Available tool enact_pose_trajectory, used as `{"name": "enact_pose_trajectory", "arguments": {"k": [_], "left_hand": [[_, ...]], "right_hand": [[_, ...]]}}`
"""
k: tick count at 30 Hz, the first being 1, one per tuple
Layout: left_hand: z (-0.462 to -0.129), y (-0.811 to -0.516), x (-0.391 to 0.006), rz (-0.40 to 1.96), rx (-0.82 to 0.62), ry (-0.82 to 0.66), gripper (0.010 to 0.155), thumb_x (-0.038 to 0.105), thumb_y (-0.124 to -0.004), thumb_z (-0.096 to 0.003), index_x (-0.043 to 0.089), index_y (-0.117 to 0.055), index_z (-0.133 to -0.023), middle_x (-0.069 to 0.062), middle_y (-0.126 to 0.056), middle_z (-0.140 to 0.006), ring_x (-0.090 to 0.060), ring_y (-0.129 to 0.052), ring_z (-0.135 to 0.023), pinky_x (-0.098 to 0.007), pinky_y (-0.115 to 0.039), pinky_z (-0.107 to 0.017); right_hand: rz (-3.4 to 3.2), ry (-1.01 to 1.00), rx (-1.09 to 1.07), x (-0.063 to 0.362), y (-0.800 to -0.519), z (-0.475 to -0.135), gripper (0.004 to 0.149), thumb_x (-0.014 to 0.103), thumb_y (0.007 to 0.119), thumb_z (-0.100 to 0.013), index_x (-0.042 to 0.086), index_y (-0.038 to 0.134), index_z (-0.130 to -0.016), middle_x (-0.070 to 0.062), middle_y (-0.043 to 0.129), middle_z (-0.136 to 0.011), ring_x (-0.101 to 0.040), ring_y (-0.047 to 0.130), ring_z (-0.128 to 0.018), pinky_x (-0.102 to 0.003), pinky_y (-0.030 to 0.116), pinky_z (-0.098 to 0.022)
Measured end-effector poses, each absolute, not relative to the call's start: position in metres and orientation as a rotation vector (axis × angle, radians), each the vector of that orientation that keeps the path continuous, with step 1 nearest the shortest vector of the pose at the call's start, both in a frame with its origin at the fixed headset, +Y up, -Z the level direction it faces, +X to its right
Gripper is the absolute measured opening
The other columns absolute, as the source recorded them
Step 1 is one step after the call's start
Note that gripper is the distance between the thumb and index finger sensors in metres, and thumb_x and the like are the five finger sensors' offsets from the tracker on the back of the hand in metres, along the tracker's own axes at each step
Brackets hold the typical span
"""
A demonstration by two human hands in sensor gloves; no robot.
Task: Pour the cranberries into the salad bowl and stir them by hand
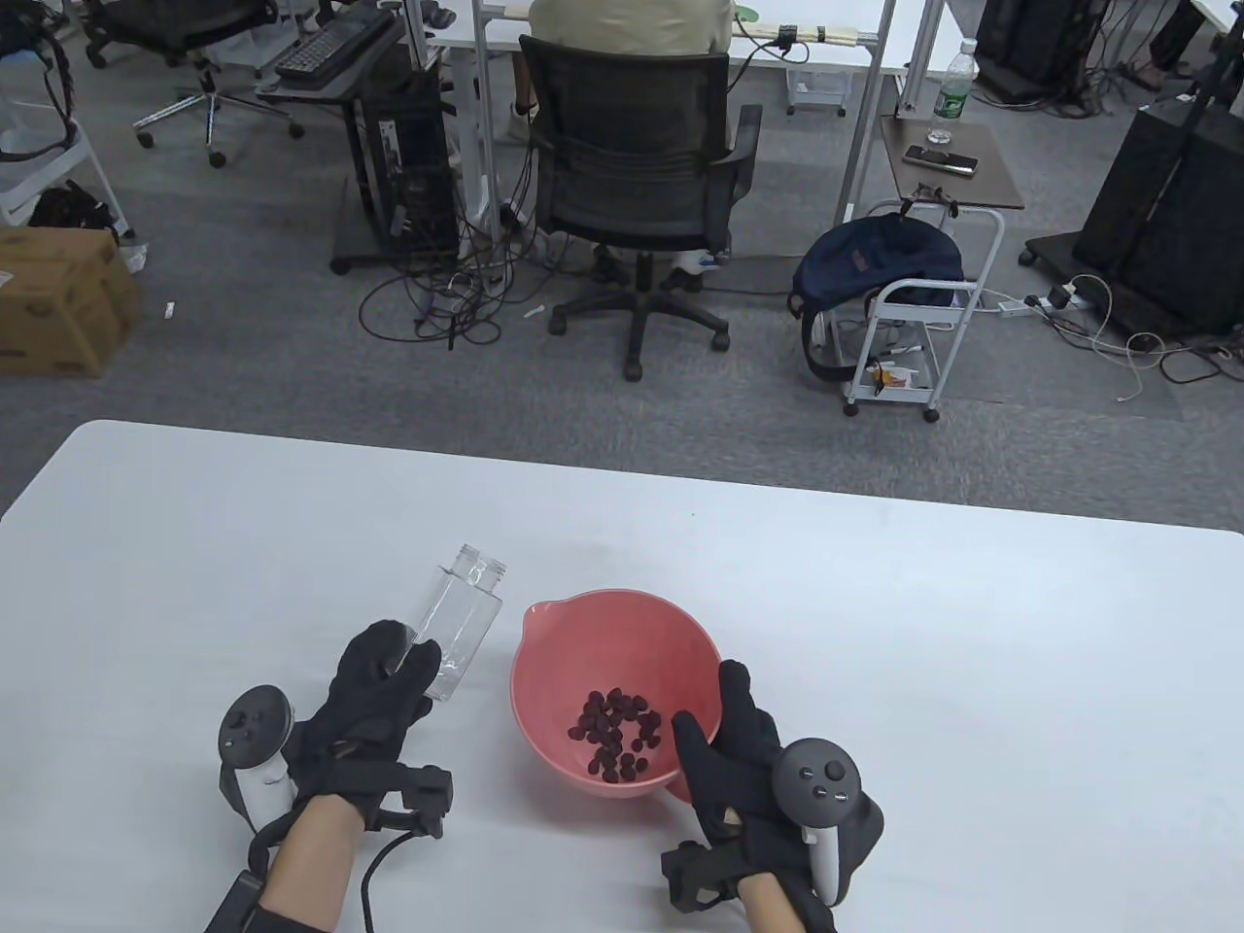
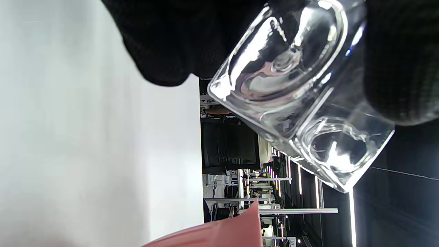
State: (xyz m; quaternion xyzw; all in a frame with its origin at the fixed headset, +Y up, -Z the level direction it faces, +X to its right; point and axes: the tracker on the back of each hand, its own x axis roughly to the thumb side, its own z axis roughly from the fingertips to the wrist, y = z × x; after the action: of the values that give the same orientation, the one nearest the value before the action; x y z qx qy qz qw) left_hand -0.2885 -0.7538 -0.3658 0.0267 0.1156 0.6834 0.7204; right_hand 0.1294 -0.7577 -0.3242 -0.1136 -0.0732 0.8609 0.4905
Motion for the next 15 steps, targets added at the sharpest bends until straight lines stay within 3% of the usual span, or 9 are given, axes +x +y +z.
{"name": "enact_pose_trajectory", "arguments": {"k": [2,5,11,15], "left_hand": [[-0.3682,-0.7567,-0.2871,1.589,0.026,0.233,0.095,0.07,-0.101,-0.0338,0.031,-0.054,-0.107,0.0,-0.071,-0.105,-0.024,-0.086,-0.091,-0.029,-0.088,-0.065],[-0.3705,-0.7606,-0.284,1.659,-0.021,0.218,0.099,0.062,-0.105,-0.0366,0.028,-0.048,-0.11,-0.006,-0.064,-0.106,-0.029,-0.085,-0.093,-0.029,-0.089,-0.067],[-0.3732,-0.7638,-0.2851,1.537,0.01,0.215,0.095,0.059,-0.105,-0.0418,0.031,-0.046,-0.112,-0.01,-0.057,-0.109,-0.03,-0.085,-0.096,-0.032,-0.088,-0.069],[-0.375,-0.7625,-0.2895,1.279,0.013,0.229,0.098,0.062,-0.107,-0.0396,0.031,-0.045,-0.11,-0.004,-0.071,-0.108,-0.033,-0.083,-0.1,-0.04,-0.086,-0.069]], "right_hand": [[2.092,-0.179,-0.276,0.1292,-0.7578,-0.3241,0.077,0.073,0.078,-0.042,0.041,0.048,-0.105,-0.006,0.076,-0.093,-0.023,0.088,-0.069,-0.031,0.084,-0.048],[2.089,-0.176,-0.276,0.1293,-0.758,-0.3243,0.076,0.073,0.078,-0.042,0.042,0.049,-0.105,-0.006,0.076,-0.094,-0.023,0.088,-0.069,-0.031,0.084,-0.048],[2.087,-0.173,-0.275,0.1294,-0.7582,-0.3245,0.077,0.073,0.078,-0.042,0.042,0.048,-0.105,-0.006,0.076,-0.094,-0.023,0.088,-0.069,-0.031,0.084,-0.048],[2.084,-0.176,-0.282,0.1286,-0.7584,-0.3249,0.077,0.074,0.077,-0.042,0.042,0.048,-0.105,-0.006,0.076,-0.093,-0.023,0.088,-0.069,-0.031,0.084,-0.048]]}}
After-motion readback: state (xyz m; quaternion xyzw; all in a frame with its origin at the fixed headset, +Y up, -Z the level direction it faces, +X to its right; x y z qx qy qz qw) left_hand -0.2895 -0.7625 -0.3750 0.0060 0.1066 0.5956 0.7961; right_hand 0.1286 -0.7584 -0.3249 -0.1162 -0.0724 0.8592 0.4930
